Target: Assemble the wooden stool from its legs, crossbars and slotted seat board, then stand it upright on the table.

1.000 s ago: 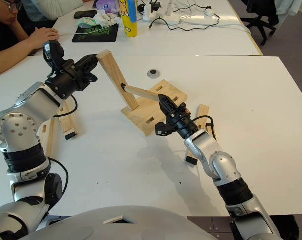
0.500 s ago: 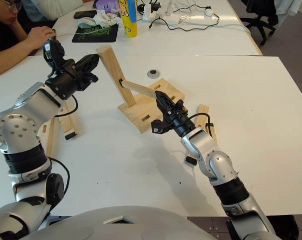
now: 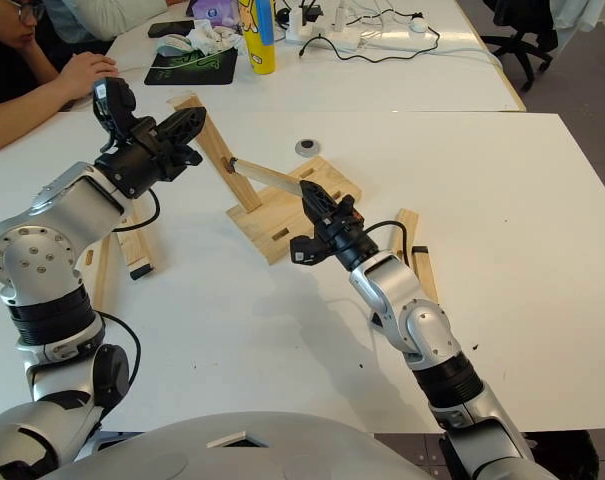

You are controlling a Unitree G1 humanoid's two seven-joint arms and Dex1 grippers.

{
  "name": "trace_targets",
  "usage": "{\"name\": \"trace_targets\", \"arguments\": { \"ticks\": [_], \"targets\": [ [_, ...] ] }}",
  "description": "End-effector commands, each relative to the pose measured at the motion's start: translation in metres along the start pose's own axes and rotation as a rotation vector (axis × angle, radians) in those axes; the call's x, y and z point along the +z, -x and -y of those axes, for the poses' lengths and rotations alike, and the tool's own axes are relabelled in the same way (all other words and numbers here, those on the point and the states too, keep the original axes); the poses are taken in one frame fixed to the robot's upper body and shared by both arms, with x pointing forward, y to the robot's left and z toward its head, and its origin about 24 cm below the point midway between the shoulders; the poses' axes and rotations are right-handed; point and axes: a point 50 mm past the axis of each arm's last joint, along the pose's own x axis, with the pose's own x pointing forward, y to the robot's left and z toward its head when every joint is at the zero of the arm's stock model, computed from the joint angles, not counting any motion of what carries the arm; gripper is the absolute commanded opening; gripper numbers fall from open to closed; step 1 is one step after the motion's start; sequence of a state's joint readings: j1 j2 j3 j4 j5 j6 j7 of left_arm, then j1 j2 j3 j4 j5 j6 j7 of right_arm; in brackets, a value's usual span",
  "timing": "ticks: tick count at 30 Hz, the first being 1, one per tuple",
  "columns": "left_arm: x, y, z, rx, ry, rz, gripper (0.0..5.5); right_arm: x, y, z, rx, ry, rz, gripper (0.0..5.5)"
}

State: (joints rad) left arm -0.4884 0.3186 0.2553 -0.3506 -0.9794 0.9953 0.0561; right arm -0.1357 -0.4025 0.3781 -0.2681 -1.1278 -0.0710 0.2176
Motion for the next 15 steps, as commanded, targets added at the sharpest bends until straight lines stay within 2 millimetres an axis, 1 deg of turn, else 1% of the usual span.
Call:
{"name": "trace_targets", "arguments": {
  "ticks": [1,3,6,9,11,12,13,15],
  "targets": [
    [0.003,0.0,0.003,-0.016,-0.014,-0.003,0.0,0.005,-0.003,0.009,-0.02,-0.008,0.007,1.31],
    [0.009,0.001,0.004,-0.017,-0.029,0.012,0.0,0.003,-0.001,0.008,-0.02,-0.008,-0.002,1.31],
    [0.035,0.005,0.02,-0.07,-0.061,0.117,0.0,0.001,0.001,0.004,-0.01,-0.006,-0.004,1.31],
    [0.085,0.014,0.04,-0.142,-0.108,0.297,0.0,-0.002,0.004,0.002,-0.007,-0.034,-0.011,1.31],
    [0.108,0.023,0.044,-0.156,-0.135,0.383,0.0,-0.007,0.006,0.0,-0.002,-0.051,-0.034,1.31],
    [0.118,0.028,0.039,-0.12,-0.145,0.428,0.0,-0.01,0.006,-0.001,-0.002,-0.052,-0.042,1.31],
    [0.127,0.032,0.029,-0.065,-0.144,0.459,0.0,-0.012,0.006,-0.001,-0.003,-0.058,-0.05,1.31],
    [0.136,0.041,-0.005,0.1,-0.141,0.487,0.0,-0.017,0.007,0.001,-0.016,-0.066,-0.068,1.31]
  ]
}}
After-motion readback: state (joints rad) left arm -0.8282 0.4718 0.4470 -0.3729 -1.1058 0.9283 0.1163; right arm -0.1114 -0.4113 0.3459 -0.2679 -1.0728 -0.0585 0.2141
